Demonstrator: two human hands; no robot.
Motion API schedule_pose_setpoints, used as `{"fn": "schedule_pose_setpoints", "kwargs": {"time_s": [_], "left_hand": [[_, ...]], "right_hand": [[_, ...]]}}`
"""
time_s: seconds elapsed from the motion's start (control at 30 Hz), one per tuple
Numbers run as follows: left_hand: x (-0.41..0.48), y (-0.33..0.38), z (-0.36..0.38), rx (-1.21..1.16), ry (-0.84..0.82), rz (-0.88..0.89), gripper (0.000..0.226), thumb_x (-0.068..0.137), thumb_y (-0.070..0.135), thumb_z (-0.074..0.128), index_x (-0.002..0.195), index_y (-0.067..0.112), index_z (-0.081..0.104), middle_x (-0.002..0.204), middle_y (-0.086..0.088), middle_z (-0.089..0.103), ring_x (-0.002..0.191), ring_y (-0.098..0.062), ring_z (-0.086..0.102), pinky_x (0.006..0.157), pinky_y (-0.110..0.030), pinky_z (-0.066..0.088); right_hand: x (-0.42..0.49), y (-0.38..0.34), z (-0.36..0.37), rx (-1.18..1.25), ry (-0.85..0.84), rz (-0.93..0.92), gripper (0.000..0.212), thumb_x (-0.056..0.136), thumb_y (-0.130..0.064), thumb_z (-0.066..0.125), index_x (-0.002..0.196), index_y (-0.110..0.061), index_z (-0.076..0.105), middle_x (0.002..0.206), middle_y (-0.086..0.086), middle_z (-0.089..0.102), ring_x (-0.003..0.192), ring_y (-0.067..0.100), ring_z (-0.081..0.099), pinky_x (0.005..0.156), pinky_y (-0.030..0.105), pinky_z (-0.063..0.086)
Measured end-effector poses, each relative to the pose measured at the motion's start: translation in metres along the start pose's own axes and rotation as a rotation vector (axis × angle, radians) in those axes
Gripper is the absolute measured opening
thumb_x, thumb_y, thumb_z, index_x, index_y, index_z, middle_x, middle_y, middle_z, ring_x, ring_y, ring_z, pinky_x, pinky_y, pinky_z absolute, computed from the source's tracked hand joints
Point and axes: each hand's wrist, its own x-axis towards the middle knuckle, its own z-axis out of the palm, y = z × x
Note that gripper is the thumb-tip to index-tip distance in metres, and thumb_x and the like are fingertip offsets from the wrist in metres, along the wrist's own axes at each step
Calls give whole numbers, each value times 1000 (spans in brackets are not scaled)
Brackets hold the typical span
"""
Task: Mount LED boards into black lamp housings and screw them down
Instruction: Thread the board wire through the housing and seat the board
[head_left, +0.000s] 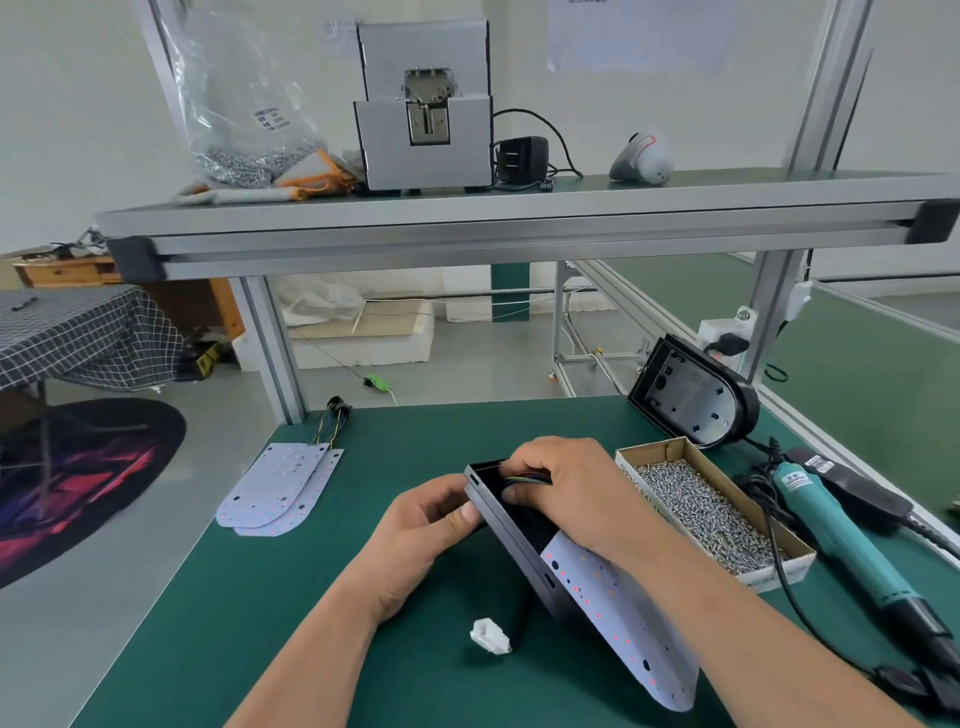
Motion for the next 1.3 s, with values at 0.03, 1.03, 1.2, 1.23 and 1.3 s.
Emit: {"fn": "schedule_pose_setpoints", "kwargs": {"time_s": [0.03,1.03,1.2,1.23,1.3], "left_hand": [[0,0,0,5,-6,0,32,102,20,67,132,9,72,136,-16,71,132,-31,65,109,-36,52],[3,-2,9,106,8,52,32,98,32,76,128,21,78,136,-4,74,136,-23,64,118,-42,46],[4,-6,11,117,12,47,29,100,24,72,127,17,79,136,-5,74,136,-24,63,119,-44,45],[5,-7,11,127,17,41,28,100,24,71,126,17,79,135,-4,74,136,-24,64,119,-44,44],[4,-9,11,156,29,22,27,100,24,70,125,19,80,133,-3,75,134,-22,65,118,-42,45]], "right_hand": [[1,0,-2,-15,-29,-8,19,88,-20,82,99,-34,80,92,-14,71,90,5,67,84,30,52],[5,2,8,-26,59,88,12,83,-23,86,81,-30,76,83,-20,72,80,2,67,77,31,55],[5,6,15,-23,84,152,13,81,-29,89,77,-28,76,76,-17,73,72,4,67,71,32,56],[5,7,15,-17,78,161,13,81,-30,89,77,-29,77,76,-18,73,71,4,67,70,30,55],[5,8,12,-5,29,165,10,82,-30,89,79,-29,79,76,-17,74,71,4,68,70,29,54]]}}
